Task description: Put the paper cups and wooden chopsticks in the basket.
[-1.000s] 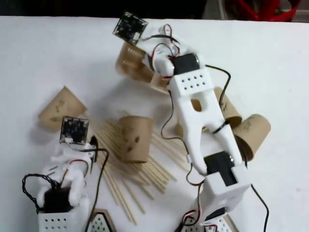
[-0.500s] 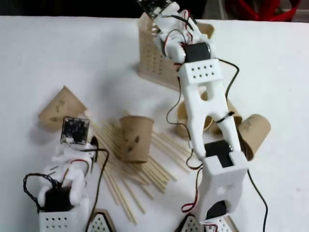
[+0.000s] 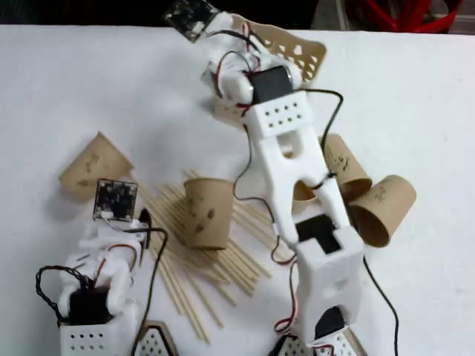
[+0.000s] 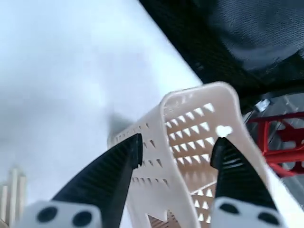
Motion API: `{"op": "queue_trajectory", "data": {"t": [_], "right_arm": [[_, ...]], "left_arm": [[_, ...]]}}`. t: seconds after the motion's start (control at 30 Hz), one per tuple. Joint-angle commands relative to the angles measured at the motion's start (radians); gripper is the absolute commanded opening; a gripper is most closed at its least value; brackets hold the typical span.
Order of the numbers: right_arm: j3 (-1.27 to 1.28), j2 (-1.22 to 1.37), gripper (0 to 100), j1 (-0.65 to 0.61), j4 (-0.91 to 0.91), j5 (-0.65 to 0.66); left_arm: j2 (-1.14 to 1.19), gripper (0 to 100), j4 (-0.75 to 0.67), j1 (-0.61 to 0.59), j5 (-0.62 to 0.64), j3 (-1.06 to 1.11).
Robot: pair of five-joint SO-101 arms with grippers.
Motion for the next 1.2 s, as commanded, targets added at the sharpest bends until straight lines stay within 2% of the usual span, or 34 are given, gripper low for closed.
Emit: {"op": "queue_trajectory", "data": {"t": [0.0, 0.4, 0.5, 0.67, 1.17], "right_arm": [[-0.08, 0.045, 24.1, 0.007, -0.005, -0.006], [-0.333, 0.311, 23.5, 0.042, 0.007, -0.005], [-0.344, 0.334, 17.7, 0.031, 0.044, 0.011], [-0.345, 0.328, 2.1, 0.01, 0.104, 0.14], [-0.345, 0.179, 1.9, -0.061, 0.349, 0.15]], "left_arm": [[0.008, 16, -0.023, -0.007, -0.011, -0.012], [0.008, 16, -0.023, -0.008, -0.011, -0.011], [0.008, 16, -0.023, -0.008, -0.011, -0.011], [0.008, 16, -0.029, -0.008, -0.011, -0.002], [0.008, 16, -0.031, -0.007, -0.011, -0.002]]}}
